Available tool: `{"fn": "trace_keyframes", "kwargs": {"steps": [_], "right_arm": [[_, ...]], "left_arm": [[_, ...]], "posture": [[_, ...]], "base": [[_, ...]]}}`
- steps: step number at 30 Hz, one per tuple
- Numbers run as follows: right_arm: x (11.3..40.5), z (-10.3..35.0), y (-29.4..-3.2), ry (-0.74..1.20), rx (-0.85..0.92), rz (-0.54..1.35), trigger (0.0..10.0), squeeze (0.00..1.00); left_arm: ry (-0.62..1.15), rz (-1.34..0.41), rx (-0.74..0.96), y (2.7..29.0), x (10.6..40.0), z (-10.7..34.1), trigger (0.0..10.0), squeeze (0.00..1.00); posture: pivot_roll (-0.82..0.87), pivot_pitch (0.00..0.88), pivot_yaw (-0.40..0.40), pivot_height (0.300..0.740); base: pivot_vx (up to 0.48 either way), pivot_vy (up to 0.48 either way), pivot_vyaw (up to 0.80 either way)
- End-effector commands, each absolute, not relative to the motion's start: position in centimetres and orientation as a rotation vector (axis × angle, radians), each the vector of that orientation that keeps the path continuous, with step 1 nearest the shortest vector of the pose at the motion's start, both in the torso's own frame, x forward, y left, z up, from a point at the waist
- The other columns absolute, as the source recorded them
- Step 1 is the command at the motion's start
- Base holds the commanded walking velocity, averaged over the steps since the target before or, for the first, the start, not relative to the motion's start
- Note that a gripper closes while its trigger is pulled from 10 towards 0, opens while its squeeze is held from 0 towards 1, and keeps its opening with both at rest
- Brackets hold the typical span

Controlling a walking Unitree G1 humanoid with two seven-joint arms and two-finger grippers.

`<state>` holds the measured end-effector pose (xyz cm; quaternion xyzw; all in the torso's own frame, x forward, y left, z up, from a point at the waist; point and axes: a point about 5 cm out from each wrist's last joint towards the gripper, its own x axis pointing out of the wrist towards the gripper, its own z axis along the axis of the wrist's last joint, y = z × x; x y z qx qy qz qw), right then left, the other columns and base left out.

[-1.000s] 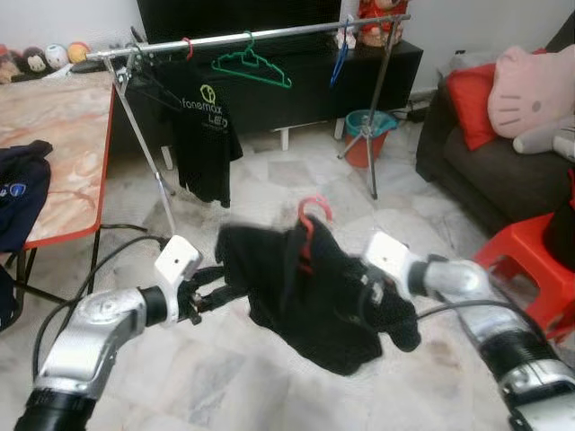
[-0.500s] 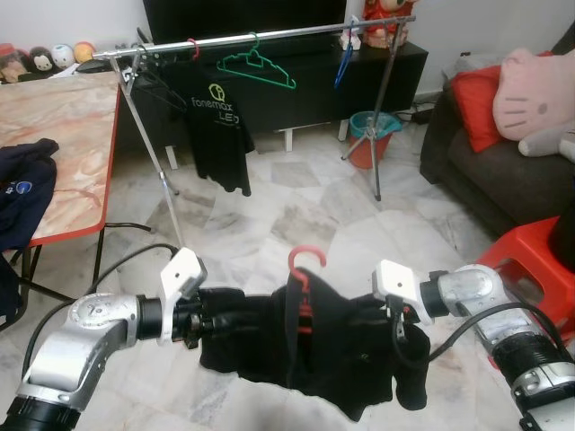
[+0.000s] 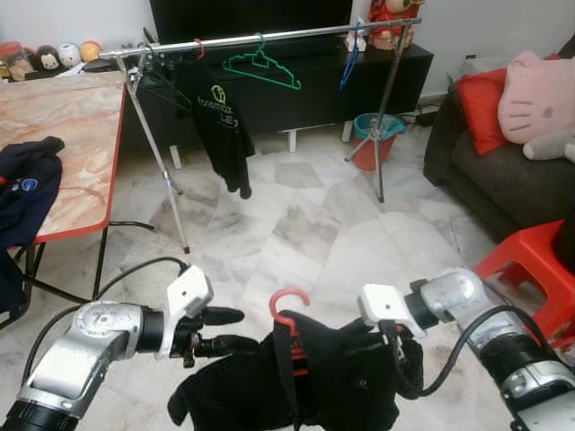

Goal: Hang hanger

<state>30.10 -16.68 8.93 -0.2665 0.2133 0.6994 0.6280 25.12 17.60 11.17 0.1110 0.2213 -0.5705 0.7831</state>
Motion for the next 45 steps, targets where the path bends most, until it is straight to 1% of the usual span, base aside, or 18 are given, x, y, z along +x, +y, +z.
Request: {"fn": "trace_keyframes", "kwargs": {"steps": [1,11,19,20,27,32,33,34,35,36,45], "right_arm": [[30.6,10.2,-15.7,0.412,-0.636,1.633,0.0,0.0],[31.1,11.1,-14.7,0.338,-0.657,1.629,0.0,0.0],[31.8,11.4,-13.5,0.289,-0.678,1.599,0.0,0.0],[31.9,11.6,-12.9,0.268,-0.668,1.596,0.0,0.0],[31.4,11.4,-10.9,0.233,-0.649,1.672,0.0,0.0],[31.2,11.1,-10.7,0.238,-0.648,1.68,0.0,0.0],[31.2,11.0,-10.7,0.24,-0.647,1.68,0.0,0.0],[31.2,11.0,-10.8,0.241,-0.647,1.68,0.0,0.0],[31.1,11.0,-10.8,0.243,-0.646,1.68,0.0,0.0],[31.1,11.0,-10.9,0.244,-0.647,1.678,0.0,0.0],[31.2,11.0,-10.9,0.249,-0.643,1.673,0.0,0.0]], "left_arm": [[0.518,-1.21,0.263,17.9,24.9,10.3,10.0,0.0],[0.559,-1.217,0.266,17.9,24.6,9.2,10.0,0.0],[0.563,-1.238,0.239,17.5,24.6,9.2,10.0,0.0],[0.562,-1.24,0.242,17.5,24.6,9.2,10.0,0.0],[0.534,-1.218,0.24,17.0,25.1,9.1,10.0,0.0],[0.52,-1.2,0.232,16.9,25.4,9.3,10.0,0.0],[0.519,-1.2,0.231,16.9,25.4,9.3,4.6,0.0],[0.519,-1.198,0.23,16.9,25.4,9.2,0.2,0.0],[0.518,-1.196,0.229,16.9,25.4,9.3,0.2,0.0],[0.52,-1.195,0.225,16.9,25.4,9.2,0.0,0.0],[0.51,-1.206,0.21,16.6,25.4,9.4,0.0,0.0]], "posture": [[0.11,0.0,-0.027,0.74],[0.11,0.0,-0.03,0.74],[0.11,0.0,-0.033,0.74],[0.11,0.0,-0.033,0.74],[0.12,0.0,-0.036,0.74],[0.12,0.0,-0.037,0.74],[0.12,0.0,-0.037,0.74],[0.12,0.0,-0.037,0.74],[0.12,0.0,-0.038,0.74],[0.12,0.0,-0.038,0.74],[0.12,0.0,-0.039,0.74]], "base": [[0.0,0.0,0.0],[0.0,0.0,0.0],[0.0,0.0,0.0],[0.0,0.0,0.0],[0.0,0.0,0.0],[0.0,0.0,0.0],[0.0,0.0,0.0],[0.0,0.0,0.0],[0.0,0.0,0.0],[0.0,0.0,0.0],[0.0,0.0,0.0]]}}
